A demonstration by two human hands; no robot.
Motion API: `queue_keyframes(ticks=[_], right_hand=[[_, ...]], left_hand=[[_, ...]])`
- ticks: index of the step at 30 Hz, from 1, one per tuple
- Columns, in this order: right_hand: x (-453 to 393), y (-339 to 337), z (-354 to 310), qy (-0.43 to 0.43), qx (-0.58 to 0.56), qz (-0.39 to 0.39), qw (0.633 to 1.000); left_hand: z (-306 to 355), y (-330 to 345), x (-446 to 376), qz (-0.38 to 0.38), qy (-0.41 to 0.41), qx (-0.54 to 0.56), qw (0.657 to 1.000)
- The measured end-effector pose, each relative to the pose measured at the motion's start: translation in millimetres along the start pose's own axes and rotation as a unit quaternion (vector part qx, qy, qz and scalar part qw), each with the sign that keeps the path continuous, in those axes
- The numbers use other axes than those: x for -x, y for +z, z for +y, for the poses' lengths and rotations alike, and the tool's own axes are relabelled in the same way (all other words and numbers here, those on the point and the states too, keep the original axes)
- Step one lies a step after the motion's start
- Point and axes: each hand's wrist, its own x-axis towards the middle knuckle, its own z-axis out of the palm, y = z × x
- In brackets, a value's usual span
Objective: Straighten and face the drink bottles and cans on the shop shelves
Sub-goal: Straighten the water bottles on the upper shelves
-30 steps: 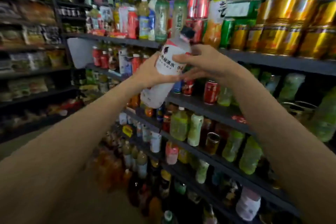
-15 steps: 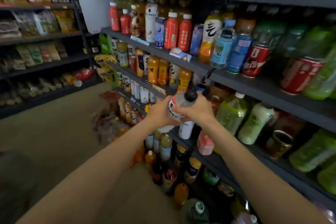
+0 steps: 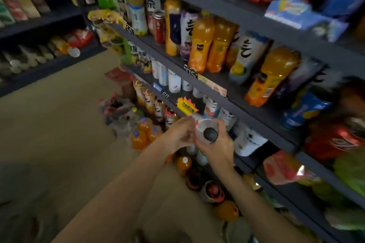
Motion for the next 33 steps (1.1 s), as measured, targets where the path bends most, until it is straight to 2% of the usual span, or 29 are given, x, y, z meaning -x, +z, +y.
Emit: queue_keyframes(ticks=[2,6,14,20,24,27,30,33], right_hand=[[-21,29,2,0.014,0.003,0.004,1.000],[-70,84,6,0.018,0.015,0.063,0.998],[-137,149,37,0.116,0.010,0.137,0.984],[-159,168,52,0.158,0.028,0.141,0.977],[-183,171,41,0.202,0.028,0.194,0.960],[-203,168,33,0.252,0.005,0.229,0.940],[-213,168,27,0.259,-0.022,0.249,0.933],[-216,178,29,0.263,-0.075,0.257,0.927]], left_hand=[[9,-13,-32,0.004,-0.005,0.037,0.999],[28,-37,-106,-0.048,-0.001,0.076,0.996],[40,-49,-204,-0.133,-0.023,0.017,0.991],[36,-54,-229,-0.168,-0.053,0.021,0.984],[47,-58,-235,-0.226,-0.021,0.002,0.974],[58,-57,-237,-0.219,-0.002,-0.022,0.975],[58,-61,-244,-0.202,0.007,-0.078,0.976],[59,-63,-245,-0.199,0.055,-0.169,0.964]])
